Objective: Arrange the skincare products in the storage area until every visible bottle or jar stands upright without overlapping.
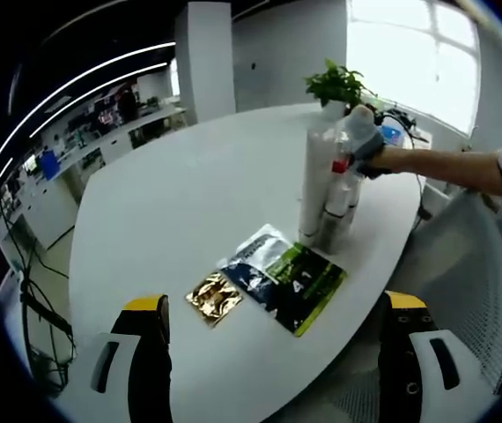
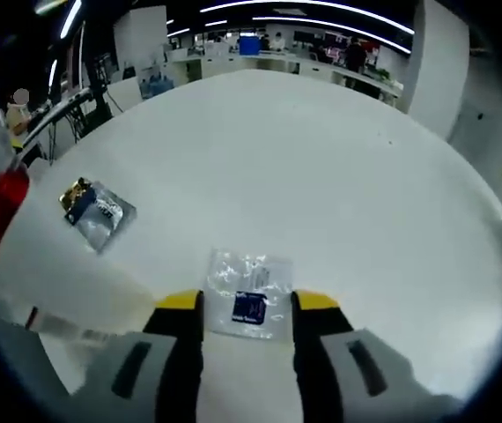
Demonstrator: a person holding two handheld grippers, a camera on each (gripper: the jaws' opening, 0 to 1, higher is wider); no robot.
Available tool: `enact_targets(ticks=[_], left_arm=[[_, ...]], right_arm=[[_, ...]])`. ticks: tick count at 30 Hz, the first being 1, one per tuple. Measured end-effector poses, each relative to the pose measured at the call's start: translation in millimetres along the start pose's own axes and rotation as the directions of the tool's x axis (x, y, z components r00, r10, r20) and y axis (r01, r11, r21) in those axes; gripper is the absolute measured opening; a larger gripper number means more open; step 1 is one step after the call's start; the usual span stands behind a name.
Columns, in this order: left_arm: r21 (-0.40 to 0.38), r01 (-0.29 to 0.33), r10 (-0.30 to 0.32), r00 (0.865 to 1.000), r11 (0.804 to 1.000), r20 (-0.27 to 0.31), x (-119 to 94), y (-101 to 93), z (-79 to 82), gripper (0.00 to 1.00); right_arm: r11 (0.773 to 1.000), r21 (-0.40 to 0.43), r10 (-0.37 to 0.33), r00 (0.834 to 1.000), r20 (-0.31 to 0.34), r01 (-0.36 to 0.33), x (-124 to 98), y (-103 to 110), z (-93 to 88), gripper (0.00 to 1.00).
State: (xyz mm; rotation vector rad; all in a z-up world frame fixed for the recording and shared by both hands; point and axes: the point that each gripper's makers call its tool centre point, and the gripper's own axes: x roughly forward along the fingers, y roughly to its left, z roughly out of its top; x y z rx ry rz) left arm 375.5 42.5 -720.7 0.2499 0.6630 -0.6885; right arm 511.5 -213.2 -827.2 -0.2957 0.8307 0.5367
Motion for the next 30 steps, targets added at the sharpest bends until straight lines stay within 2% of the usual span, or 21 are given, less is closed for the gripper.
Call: enact_targets(ticks=[13, 30], left_arm=[[0.004, 0.001, -0.001, 1.0, 1.0, 0.016, -2.0, -1.5, 2.6, 0.97], [0.009, 0.023, -0.023, 0.999, 1.0, 0.036, 0.2, -9.5, 8.5, 0.96]], right_arm=[[1.0, 0.001, 0.011, 1.0, 0.0, -0.011, -6.1, 2.3, -5.4, 0.39], [1.0, 0.004, 0.002, 0.999, 0.046, -0.002, -31.3, -0.4, -0.5, 0.39]])
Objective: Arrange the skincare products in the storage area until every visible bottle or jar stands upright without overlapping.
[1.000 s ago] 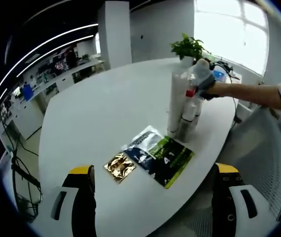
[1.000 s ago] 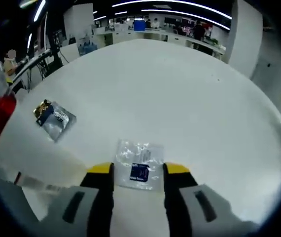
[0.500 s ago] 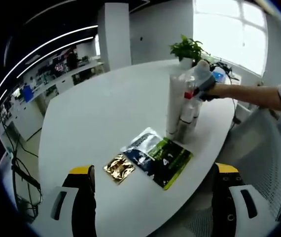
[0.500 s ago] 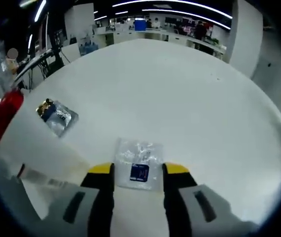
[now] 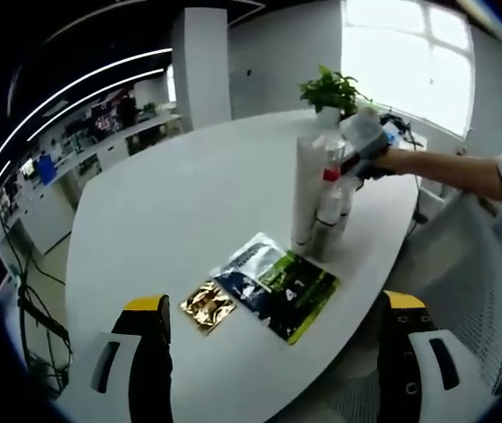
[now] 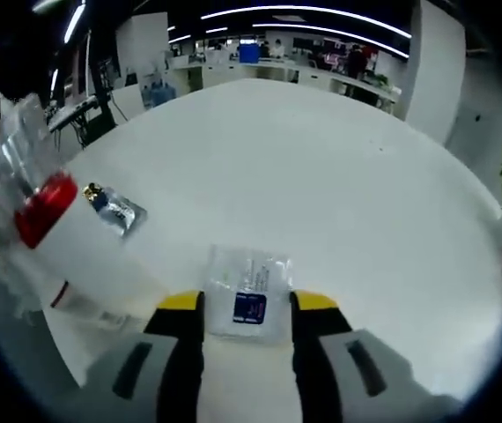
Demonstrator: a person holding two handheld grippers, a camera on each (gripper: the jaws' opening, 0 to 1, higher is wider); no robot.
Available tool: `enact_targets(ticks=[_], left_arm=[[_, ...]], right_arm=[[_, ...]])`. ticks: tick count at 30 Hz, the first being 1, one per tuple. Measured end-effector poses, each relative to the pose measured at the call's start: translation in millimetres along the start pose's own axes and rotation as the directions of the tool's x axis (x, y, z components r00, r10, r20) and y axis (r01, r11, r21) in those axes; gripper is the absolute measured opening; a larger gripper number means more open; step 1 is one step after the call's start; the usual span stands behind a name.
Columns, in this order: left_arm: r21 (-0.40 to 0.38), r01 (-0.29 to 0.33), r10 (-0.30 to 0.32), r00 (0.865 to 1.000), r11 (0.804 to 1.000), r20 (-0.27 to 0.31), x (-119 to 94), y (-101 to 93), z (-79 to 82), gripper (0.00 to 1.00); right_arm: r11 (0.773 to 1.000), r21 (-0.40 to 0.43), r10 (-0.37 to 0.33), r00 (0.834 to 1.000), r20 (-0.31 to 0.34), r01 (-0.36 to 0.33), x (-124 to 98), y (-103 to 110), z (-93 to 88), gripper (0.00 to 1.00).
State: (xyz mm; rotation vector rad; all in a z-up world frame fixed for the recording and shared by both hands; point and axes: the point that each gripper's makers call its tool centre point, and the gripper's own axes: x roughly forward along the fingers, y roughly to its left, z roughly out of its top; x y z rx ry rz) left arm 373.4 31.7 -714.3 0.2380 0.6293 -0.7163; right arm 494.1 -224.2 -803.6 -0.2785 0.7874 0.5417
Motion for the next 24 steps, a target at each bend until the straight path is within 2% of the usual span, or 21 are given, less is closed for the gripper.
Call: enact_targets(ticks=[13, 24], left_arm=[[-0.001, 0.015, -0.015, 1.0, 1.0, 0.02, 0.0, -5.7, 6.0, 0.97], [0.006, 0.025, -0.025, 0.999, 1.0, 0.034, -3.5, -11.2, 9.2, 0.97]], right_arm=[[1.0, -0.015, -0.016, 0.998, 0.057, 0.017, -29.8, 0.7, 11.4, 0.39], [0.999, -0.044, -0.027, 0.993, 0.115, 0.032, -65.6, 6.2, 21.2, 0.39]])
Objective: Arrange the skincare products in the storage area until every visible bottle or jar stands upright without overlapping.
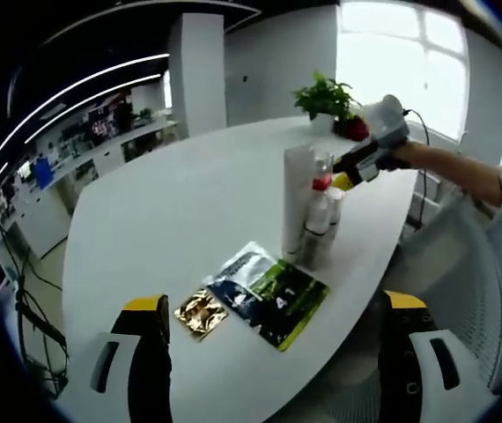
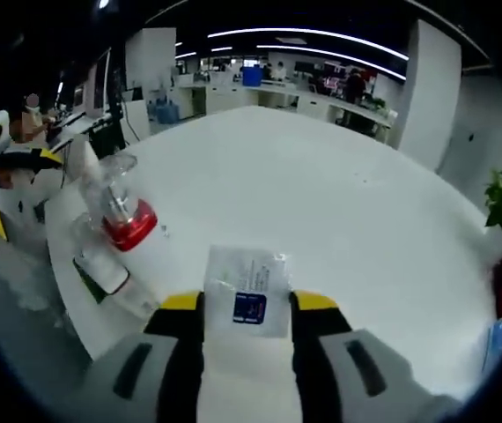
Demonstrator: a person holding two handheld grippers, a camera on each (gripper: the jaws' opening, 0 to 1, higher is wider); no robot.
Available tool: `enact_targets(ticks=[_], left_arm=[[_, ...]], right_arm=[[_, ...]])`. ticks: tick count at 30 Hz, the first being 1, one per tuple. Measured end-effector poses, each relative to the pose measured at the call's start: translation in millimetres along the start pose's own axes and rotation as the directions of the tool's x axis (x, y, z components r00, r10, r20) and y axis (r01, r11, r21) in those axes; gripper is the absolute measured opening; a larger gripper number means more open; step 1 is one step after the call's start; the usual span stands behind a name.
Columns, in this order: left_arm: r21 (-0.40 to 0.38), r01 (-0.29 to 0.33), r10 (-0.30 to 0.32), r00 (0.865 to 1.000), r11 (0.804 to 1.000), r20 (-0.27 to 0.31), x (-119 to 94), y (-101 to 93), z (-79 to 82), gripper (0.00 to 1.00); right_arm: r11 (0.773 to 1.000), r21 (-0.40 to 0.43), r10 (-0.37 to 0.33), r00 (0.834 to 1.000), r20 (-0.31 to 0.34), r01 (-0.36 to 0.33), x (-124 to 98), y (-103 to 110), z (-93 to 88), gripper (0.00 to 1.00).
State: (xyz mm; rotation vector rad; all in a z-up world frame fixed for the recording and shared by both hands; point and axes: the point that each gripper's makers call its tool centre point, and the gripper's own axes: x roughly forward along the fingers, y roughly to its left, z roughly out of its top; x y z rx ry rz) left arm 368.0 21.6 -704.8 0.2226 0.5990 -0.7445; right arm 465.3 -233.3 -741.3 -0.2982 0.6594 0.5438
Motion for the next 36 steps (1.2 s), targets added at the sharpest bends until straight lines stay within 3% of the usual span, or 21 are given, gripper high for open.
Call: enact_targets(ticks=[20, 29, 36], left_arm=[[0.019, 0.037, -0.038, 0.999, 0.999, 0.032, -1.5, -14.0, 5.2, 0.97], [0.024, 0.062, -0.064, 0.996, 0.998, 0.054, -2.2, -22.9, 8.3, 0.97], [0.036, 0.076, -0.078, 0.995, 0.996, 0.056, -1.9, -26.5, 9.2, 0.96]], right_arm=[[0.998, -0.062, -0.009, 0.991, 0.132, 0.018, -61.2, 28.7, 36.2, 0.39], [0.995, -0.094, 0.003, 0.985, 0.172, 0.014, -79.0, 50.5, 49.2, 0.39], [0.99, -0.139, 0.026, 0.982, 0.189, 0.001, -79.2, 72.8, 59.3, 0.39]])
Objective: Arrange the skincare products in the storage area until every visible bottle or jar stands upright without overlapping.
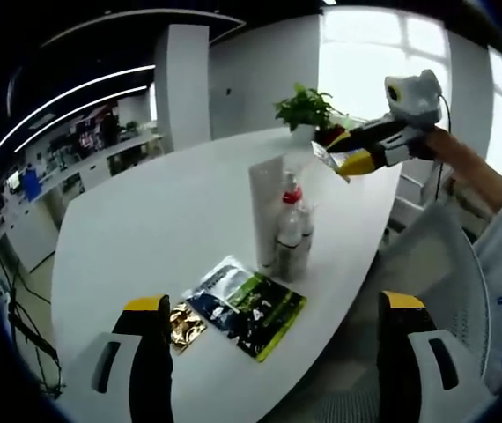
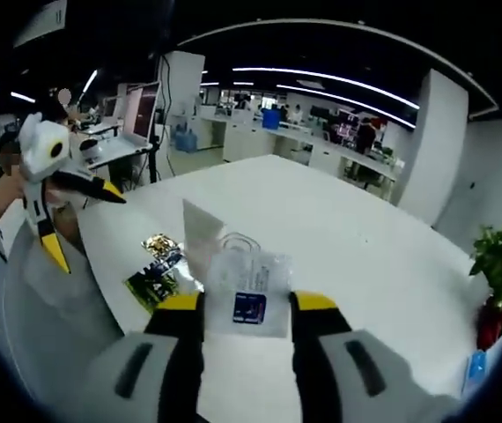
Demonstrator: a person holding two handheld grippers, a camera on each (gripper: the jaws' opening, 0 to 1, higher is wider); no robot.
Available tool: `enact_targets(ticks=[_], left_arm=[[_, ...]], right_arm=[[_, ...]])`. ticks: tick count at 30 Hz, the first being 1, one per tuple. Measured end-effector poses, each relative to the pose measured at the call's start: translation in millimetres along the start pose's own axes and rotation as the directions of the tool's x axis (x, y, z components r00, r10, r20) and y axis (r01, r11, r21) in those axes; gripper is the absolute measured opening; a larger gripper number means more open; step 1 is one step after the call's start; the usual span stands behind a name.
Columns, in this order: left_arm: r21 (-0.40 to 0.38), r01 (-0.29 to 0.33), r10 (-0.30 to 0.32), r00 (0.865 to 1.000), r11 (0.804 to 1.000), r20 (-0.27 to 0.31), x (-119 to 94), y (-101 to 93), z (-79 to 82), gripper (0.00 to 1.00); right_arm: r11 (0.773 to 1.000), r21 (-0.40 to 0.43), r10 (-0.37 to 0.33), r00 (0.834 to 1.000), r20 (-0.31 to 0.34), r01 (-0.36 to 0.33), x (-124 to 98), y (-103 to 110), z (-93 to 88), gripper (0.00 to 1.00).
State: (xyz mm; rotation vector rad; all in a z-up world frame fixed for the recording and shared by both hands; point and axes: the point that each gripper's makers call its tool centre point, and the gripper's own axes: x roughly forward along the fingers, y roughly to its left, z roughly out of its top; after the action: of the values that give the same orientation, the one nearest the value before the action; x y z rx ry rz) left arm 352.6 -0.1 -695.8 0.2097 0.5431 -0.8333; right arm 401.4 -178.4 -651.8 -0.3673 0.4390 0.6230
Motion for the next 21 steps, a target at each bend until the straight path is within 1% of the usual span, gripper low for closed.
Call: enact_targets(ticks=[5, 8, 9, 12, 15, 17, 18, 19, 21], left_arm=[[-0.012, 0.025, -0.025, 0.999, 1.0, 0.027, -3.3, -1.9, 4.6, 0.94], [-0.014, 0.026, -0.026, 0.999, 1.0, 0.035, -4.4, 0.9, 4.6, 0.91], [-0.011, 0.027, -0.027, 0.999, 1.0, 0.036, -4.7, 1.5, 4.6, 0.9], [-0.016, 0.042, -0.041, 0.998, 0.999, 0.048, -6.3, 2.3, 6.0, 0.88], [-0.028, 0.069, -0.066, 0.994, 0.997, 0.084, -9.4, 1.3, 11.3, 0.81], [-0.04, 0.088, -0.082, 0.988, 0.995, 0.13, -11.9, 0.5, 18.1, 0.72], [-0.045, 0.092, -0.084, 0.986, 0.995, 0.142, -12.9, 0.9, 19.8, 0.69], [-0.063, 0.1, -0.089, 0.983, 0.993, 0.158, -13.8, 0.7, 22.6, 0.64], [-0.091, 0.117, -0.099, 0.979, 0.989, 0.18, -14.3, 0.0, 26.9, 0.59]], right_arm=[[0.999, -0.016, 0.028, 0.999, 0.016, -0.028, 3.5, 16.6, 8.6, 0.39], [0.999, -0.027, 0.047, 0.999, 0.023, -0.047, 5.2, 28.4, 14.7, 0.39], [0.998, -0.03, 0.051, 0.998, 0.025, -0.05, 6.9, 28.1, 15.4, 0.39], [0.997, -0.042, 0.069, 0.997, 0.028, -0.068, 10.2, 37.8, 19.2, 0.39], [0.995, -0.055, 0.086, 0.996, 0.032, -0.084, 13.8, 49.4, 23.3, 0.39], [0.994, -0.057, 0.097, 0.995, 0.033, -0.095, 16.2, 55.5, 24.4, 0.39], [0.993, -0.058, 0.101, 0.994, 0.032, -0.099, 17.0, 58.0, 24.6, 0.39], [0.992, -0.061, 0.111, 0.993, 0.028, -0.109, 18.0, 62.6, 24.7, 0.39], [0.99, -0.068, 0.125, 0.992, 0.025, -0.123, 19.3, 68.9, 25.5, 0.39]])
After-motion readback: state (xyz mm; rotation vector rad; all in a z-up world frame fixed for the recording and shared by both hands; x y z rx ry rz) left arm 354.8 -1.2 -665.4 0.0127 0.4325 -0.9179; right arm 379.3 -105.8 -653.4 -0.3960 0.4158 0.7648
